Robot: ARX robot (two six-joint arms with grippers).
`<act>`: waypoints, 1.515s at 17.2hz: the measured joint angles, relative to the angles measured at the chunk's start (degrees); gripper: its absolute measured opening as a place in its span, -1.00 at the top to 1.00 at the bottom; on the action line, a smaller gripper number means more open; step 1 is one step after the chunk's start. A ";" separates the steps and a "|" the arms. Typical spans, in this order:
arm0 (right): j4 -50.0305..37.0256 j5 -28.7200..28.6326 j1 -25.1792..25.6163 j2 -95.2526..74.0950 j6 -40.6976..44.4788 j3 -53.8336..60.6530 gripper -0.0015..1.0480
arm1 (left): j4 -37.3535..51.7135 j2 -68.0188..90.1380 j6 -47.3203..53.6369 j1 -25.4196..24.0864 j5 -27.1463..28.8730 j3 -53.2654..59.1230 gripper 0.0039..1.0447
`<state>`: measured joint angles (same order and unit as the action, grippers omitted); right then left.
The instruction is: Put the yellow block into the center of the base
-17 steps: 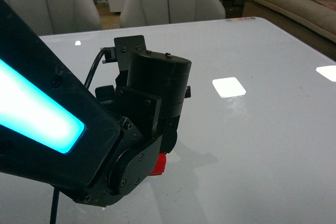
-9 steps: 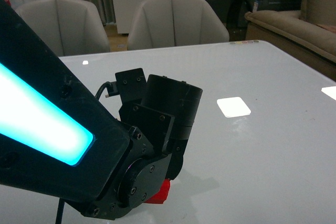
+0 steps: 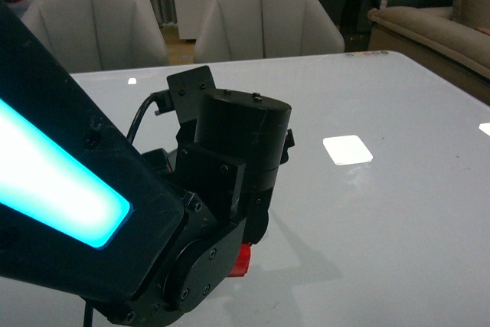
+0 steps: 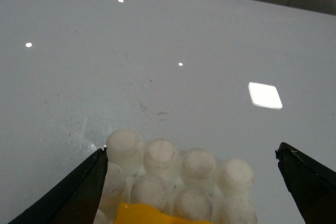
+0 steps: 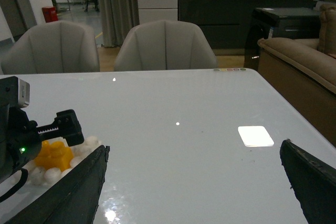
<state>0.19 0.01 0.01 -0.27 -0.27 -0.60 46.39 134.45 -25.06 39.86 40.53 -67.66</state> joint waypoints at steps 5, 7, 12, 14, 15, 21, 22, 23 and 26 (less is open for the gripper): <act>-0.02 0.02 0.00 0.00 -0.02 0.00 -0.88 | 27.02 -13.44 20.70 -8.70 -9.92 26.77 -0.08; 0.02 0.02 0.00 0.00 0.00 0.00 -0.88 | 27.61 -24.35 22.99 -16.13 -14.47 38.03 0.34; 0.00 0.02 0.00 0.00 0.00 0.00 -0.88 | 27.32 -41.79 24.22 -23.89 -24.41 54.58 0.97; 0.00 0.02 0.00 0.00 0.00 0.00 -0.88 | 27.30 -49.88 24.22 -27.39 -27.34 59.25 0.97; 0.00 0.02 0.00 0.00 0.00 0.00 -0.88 | 26.29 -53.70 24.22 -28.41 -28.83 60.74 0.97; 0.00 0.02 0.00 0.00 -0.02 0.00 -0.88 | 13.38 -70.77 24.22 -32.98 -33.29 65.48 0.97; 0.00 0.02 0.00 0.00 0.00 0.00 -0.88 | 9.40 -73.59 24.22 -33.29 -33.70 65.31 0.97; 0.00 0.02 0.00 0.00 0.00 0.00 -0.88 | 4.76 -78.93 24.22 -33.88 -34.49 65.33 0.97; 0.00 0.02 0.00 0.00 0.00 0.00 -0.88 | -4.35 -90.31 24.22 -39.74 -40.00 66.38 0.97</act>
<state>0.19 0.03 0.01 -0.27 -0.27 -0.60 42.04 44.14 -0.84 0.12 0.54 -1.28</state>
